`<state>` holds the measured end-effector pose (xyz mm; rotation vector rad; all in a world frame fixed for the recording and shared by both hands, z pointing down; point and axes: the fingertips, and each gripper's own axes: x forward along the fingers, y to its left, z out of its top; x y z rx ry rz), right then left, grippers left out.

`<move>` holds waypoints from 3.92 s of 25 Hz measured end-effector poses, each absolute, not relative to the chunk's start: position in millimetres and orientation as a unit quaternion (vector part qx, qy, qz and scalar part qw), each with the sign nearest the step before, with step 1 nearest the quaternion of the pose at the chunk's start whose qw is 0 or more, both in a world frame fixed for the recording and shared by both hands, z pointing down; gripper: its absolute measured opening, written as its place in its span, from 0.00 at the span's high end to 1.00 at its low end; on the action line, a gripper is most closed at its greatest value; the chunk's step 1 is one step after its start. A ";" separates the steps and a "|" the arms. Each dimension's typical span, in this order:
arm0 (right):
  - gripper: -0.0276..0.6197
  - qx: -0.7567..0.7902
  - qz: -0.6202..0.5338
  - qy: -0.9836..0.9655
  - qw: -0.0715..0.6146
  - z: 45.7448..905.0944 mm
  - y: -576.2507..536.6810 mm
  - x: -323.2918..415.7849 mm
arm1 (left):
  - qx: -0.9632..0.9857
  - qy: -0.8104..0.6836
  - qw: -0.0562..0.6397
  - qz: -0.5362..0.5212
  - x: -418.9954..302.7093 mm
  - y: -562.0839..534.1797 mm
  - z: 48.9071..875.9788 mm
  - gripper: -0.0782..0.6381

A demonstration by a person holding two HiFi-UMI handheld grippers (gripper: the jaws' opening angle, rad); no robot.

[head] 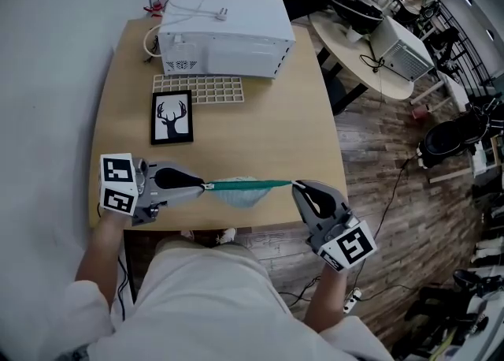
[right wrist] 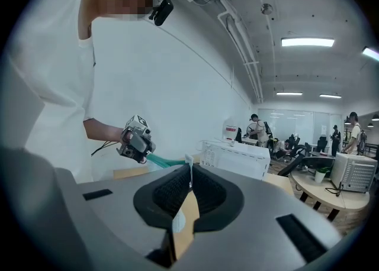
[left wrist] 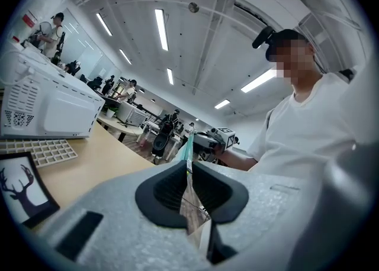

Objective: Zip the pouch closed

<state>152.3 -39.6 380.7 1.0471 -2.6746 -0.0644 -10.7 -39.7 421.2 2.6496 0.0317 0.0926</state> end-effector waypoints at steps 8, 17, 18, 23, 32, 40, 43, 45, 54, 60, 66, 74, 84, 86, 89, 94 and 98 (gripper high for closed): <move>0.94 0.371 -0.005 -0.920 0.127 390.6 -32.9 133.5 | 0.967 -0.004 0.253 0.023 -31.8 -38.7 436.0 0.87; 0.94 0.376 0.003 -0.922 0.099 380.2 -31.4 98.3 | 0.967 -0.016 0.255 0.008 -54.4 -49.1 450.4 0.87; 0.93 0.377 0.001 -0.921 0.096 377.5 -32.1 95.4 | 0.967 -0.018 0.254 0.003 -54.0 -51.2 451.1 0.87; 0.93 0.388 0.007 -0.917 0.096 382.8 -38.2 85.0 | 0.972 -0.037 0.232 -0.002 -47.7 -67.2 462.7 0.83; 0.93 0.442 0.053 -0.889 0.111 410.6 -65.5 103.1 | 0.984 -0.114 0.121 0.069 -34.4 -89.2 467.3 0.81; 0.93 0.469 0.076 -0.874 0.100 414.7 -93.6 130.6 | 0.966 -0.245 0.072 0.050 -59.1 -131.1 436.3 0.86; 0.93 0.475 0.081 -0.871 0.092 410.5 -106.0 137.9 | 0.952 -0.297 0.060 0.043 -76.0 -142.9 421.8 0.87; 0.93 0.474 0.080 -0.872 0.093 406.5 -112.1 140.8 | 0.942 -0.329 0.054 0.037 -87.8 -147.8 412.7 0.87; 0.93 0.485 0.086 -0.867 0.075 390.3 -129.5 163.3 | 0.900 -0.436 0.014 -0.002 -130.0 -155.9 376.2 0.87; 0.92 0.489 0.086 -0.866 0.062 380.0 -136.3 176.2 | 0.875 -0.484 -0.013 -0.018 -154.1 -154.5 355.5 0.87; 0.92 0.511 0.084 -0.854 0.047 366.4 -133.6 192.1 | 0.857 -0.514 -0.038 -0.034 -171.9 -142.6 332.7 0.87; 0.92 0.539 0.073 -0.838 0.034 352.9 -125.3 210.2 | 0.841 -0.535 -0.064 -0.044 -188.0 -125.5 318.6 0.87; 0.92 0.562 0.056 -0.825 0.028 339.0 -110.4 214.8 | 0.824 -0.562 -0.057 -0.049 -212.2 -107.4 329.1 0.87; 0.92 0.567 0.054 -0.821 0.029 338.0 -108.8 214.6 | 0.825 -0.560 -0.057 -0.051 -212.3 -107.5 329.4 0.87; 0.92 0.572 0.051 -0.818 0.028 336.0 -107.0 212.9 | 0.828 -0.555 -0.058 -0.055 -212.3 -107.8 328.2 0.87; 0.92 0.574 0.042 -0.817 0.026 332.5 -100.1 207.4 | 0.831 -0.550 -0.062 -0.058 -212.1 -105.8 326.3 0.87; 0.92 0.575 0.044 -0.816 0.020 333.2 -95.8 202.4 | 0.832 -0.549 -0.064 -0.056 -215.0 -102.2 324.2 0.87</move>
